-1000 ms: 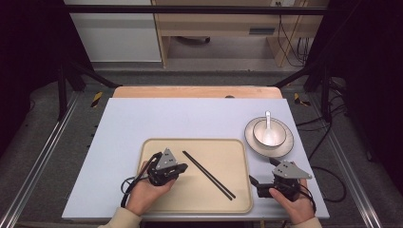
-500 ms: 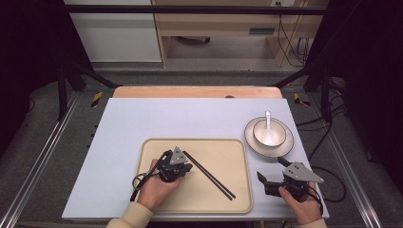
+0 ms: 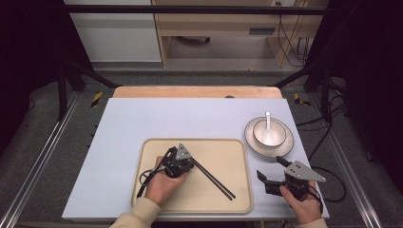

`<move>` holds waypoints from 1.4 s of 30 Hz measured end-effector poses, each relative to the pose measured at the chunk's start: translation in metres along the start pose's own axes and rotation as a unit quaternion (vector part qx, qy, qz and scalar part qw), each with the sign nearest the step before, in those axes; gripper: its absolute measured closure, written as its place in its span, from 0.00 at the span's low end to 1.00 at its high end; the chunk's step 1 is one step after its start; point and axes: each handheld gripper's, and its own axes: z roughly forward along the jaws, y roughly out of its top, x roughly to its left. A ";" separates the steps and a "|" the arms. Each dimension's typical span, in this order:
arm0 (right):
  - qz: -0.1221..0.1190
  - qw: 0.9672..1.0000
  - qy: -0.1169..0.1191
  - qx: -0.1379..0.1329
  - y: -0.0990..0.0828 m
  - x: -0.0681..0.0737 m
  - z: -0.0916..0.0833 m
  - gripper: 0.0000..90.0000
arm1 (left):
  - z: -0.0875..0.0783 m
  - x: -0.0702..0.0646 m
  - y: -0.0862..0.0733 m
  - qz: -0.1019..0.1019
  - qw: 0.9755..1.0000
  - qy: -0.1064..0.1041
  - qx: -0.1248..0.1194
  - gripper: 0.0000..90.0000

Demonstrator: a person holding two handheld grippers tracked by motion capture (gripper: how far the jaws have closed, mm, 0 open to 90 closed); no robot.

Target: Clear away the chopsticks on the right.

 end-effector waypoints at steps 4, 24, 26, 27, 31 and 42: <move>0.005 1.000 0.003 0.002 -0.001 -0.001 0.000 0.12 | 0.008 -0.001 0.003 -0.004 1.000 -0.003 0.000 1.00; 0.017 1.000 0.012 0.010 -0.002 -0.002 0.004 0.11 | 0.038 -0.001 0.031 0.010 1.000 -0.012 -0.006 1.00; 0.018 1.000 0.012 0.011 -0.001 -0.001 0.005 0.11 | 0.041 -0.003 0.034 0.008 1.000 -0.013 -0.010 1.00; 0.017 1.000 0.012 0.011 -0.001 -0.001 0.005 0.11 | 0.042 -0.003 0.035 0.010 1.000 -0.014 -0.009 1.00; 0.020 1.000 0.014 0.012 -0.001 -0.001 0.005 0.10 | 0.048 -0.007 0.041 0.013 1.000 -0.017 -0.011 1.00; 0.021 0.999 0.022 0.013 -0.001 0.000 0.006 0.09 | 0.066 -0.017 0.058 0.033 0.999 -0.034 -0.012 1.00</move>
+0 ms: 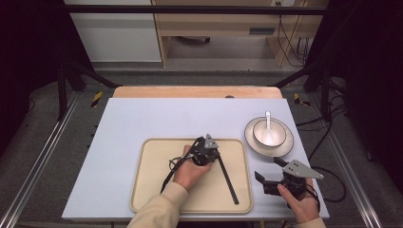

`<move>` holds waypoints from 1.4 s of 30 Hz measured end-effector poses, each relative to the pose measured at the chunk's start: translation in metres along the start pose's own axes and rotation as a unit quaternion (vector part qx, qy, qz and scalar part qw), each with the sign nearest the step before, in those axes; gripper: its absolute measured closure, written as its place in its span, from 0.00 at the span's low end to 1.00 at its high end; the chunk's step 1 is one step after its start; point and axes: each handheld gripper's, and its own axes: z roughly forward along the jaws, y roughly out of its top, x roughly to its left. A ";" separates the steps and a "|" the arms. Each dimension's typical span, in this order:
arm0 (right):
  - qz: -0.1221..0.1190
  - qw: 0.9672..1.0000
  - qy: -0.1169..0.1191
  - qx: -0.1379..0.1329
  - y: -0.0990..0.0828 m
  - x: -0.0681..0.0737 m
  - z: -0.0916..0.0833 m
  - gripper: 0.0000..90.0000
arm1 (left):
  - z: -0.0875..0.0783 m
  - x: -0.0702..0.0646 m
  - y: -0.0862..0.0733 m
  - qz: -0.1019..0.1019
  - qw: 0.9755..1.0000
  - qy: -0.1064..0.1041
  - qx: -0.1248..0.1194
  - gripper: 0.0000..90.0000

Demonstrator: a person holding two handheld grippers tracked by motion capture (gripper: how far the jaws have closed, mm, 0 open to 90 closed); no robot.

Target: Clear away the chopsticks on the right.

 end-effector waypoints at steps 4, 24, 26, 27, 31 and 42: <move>-0.004 1.000 0.005 0.001 0.000 0.001 0.001 0.09 | 0.005 -0.004 0.007 0.019 1.000 -0.006 0.009 1.00; -0.019 1.000 0.004 -0.003 -0.001 0.000 0.000 0.10 | 0.009 -0.024 0.021 0.051 0.998 -0.027 0.022 1.00; -0.019 1.000 0.004 -0.003 -0.001 0.000 0.000 0.10 | 0.002 -0.028 0.019 0.057 0.997 -0.035 0.025 1.00; -0.019 1.000 0.004 -0.002 -0.001 0.000 0.000 0.10 | -0.001 -0.030 0.017 0.061 0.997 -0.038 0.025 1.00; -0.020 1.000 0.005 -0.002 -0.001 0.001 0.000 0.10 | -0.011 -0.039 0.007 0.069 0.996 -0.053 0.033 1.00; -0.021 1.000 0.007 0.003 -0.001 0.001 0.001 0.10 | -0.013 -0.060 -0.002 0.076 0.992 -0.094 0.031 1.00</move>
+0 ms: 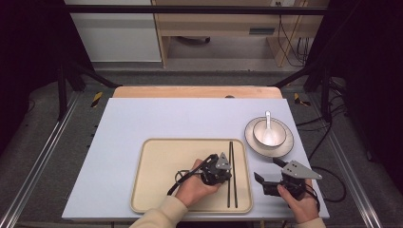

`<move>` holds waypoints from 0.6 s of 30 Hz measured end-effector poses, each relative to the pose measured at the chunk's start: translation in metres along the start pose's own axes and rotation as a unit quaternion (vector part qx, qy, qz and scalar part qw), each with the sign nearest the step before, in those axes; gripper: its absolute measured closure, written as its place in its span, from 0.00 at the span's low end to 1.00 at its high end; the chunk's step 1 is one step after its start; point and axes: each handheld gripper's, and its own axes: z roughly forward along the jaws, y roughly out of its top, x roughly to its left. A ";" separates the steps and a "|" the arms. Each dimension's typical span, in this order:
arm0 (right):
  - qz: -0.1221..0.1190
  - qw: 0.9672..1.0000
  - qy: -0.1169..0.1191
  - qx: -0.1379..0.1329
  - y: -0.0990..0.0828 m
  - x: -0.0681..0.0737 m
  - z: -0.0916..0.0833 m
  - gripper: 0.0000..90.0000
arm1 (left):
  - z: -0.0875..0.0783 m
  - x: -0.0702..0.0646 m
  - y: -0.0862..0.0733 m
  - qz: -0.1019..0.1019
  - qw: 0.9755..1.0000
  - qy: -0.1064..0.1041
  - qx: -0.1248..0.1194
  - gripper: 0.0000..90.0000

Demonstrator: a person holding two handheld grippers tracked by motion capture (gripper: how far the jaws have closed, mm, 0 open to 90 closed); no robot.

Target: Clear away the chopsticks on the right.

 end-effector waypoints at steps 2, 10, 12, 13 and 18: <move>0.001 1.000 0.002 0.000 0.000 0.000 0.000 0.10 | 0.003 -0.003 0.001 0.003 1.000 -0.004 -0.006 1.00; -0.004 1.000 0.007 -0.004 0.001 0.000 0.001 0.10 | -0.015 0.005 -0.002 0.004 0.998 0.025 -0.059 0.92; -0.003 1.000 0.010 -0.010 0.001 0.000 0.002 0.10 | -0.025 0.009 -0.006 0.005 0.995 0.032 -0.090 0.82; -0.007 1.000 0.009 -0.013 0.002 -0.001 0.003 0.10 | -0.029 0.011 -0.007 0.006 0.995 0.037 -0.098 0.74; -0.004 1.000 0.006 -0.029 0.003 -0.005 0.002 0.09 | -0.061 0.026 -0.026 -0.015 0.987 0.069 -0.141 0.43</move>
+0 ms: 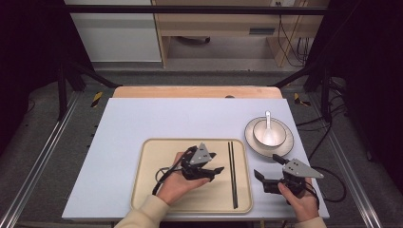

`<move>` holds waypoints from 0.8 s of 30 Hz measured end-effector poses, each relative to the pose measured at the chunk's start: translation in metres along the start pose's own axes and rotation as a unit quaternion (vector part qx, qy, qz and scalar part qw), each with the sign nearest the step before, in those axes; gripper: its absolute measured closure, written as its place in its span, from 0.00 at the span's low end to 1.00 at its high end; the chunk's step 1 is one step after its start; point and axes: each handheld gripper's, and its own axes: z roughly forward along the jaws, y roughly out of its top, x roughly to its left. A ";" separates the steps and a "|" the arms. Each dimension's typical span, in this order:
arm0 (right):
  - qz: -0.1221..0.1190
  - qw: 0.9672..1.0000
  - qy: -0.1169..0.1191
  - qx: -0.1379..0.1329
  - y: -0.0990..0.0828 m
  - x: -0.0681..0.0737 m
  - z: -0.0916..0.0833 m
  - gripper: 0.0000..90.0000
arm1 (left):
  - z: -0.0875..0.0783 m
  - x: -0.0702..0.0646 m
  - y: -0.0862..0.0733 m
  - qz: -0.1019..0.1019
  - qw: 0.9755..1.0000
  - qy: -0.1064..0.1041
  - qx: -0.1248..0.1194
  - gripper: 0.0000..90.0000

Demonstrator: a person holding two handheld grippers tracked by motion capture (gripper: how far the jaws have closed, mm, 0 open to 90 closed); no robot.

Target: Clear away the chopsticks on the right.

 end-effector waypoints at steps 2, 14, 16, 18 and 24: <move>-0.002 1.000 -0.001 -0.004 0.000 -0.001 -0.001 0.10 | -0.016 0.009 -0.007 -0.013 1.000 0.018 -0.019 0.35; -0.001 1.000 0.005 -0.011 0.001 0.003 0.003 0.09 | -0.107 0.045 -0.054 -0.037 0.992 0.088 -0.084 0.10; 0.000 1.000 0.005 -0.014 0.001 0.003 0.003 0.09 | -0.118 0.048 -0.060 -0.040 0.990 0.095 -0.095 0.09; 0.000 1.000 0.006 -0.017 0.001 0.003 0.003 0.08 | -0.131 0.053 -0.069 -0.040 0.988 0.104 -0.106 0.08; 0.002 0.999 -0.005 -0.032 0.002 0.000 0.001 0.08 | -0.158 0.061 -0.093 -0.045 0.981 0.125 -0.141 0.08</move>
